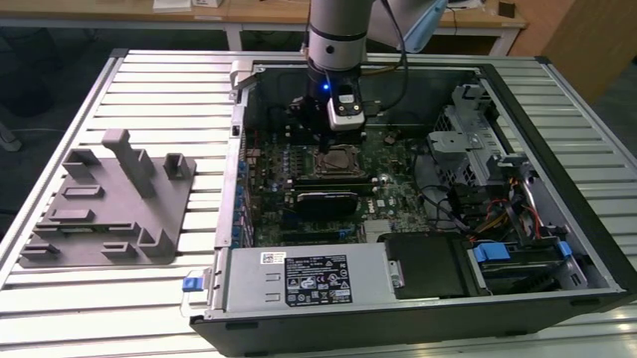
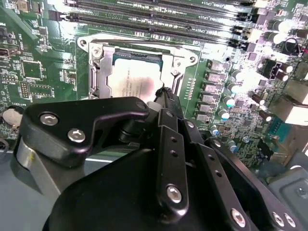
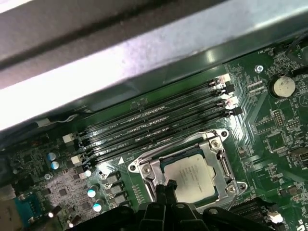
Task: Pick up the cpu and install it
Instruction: 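Install the first cpu locking lever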
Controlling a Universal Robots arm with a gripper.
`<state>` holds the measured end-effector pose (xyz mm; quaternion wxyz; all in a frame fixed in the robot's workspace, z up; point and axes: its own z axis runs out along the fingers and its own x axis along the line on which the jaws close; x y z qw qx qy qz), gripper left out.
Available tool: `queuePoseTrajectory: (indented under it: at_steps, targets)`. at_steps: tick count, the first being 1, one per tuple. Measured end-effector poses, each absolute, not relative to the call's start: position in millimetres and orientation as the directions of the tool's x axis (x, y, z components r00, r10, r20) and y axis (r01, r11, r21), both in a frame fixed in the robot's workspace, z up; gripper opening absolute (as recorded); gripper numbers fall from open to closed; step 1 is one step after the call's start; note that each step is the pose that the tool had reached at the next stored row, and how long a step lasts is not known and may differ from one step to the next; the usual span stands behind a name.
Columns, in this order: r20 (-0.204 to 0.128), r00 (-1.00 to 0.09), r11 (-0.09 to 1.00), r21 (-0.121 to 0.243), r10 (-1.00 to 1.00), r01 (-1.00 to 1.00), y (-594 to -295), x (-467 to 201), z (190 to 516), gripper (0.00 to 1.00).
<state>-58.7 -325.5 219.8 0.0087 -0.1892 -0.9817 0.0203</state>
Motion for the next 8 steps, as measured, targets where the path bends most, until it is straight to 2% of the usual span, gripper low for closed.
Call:
queuePoseTrajectory:
  at_steps: [8]
  targets:
    - [-0.013,-0.928,0.928,0.02,0.372,0.371,-326.8,-58.8,219.2,0.11]
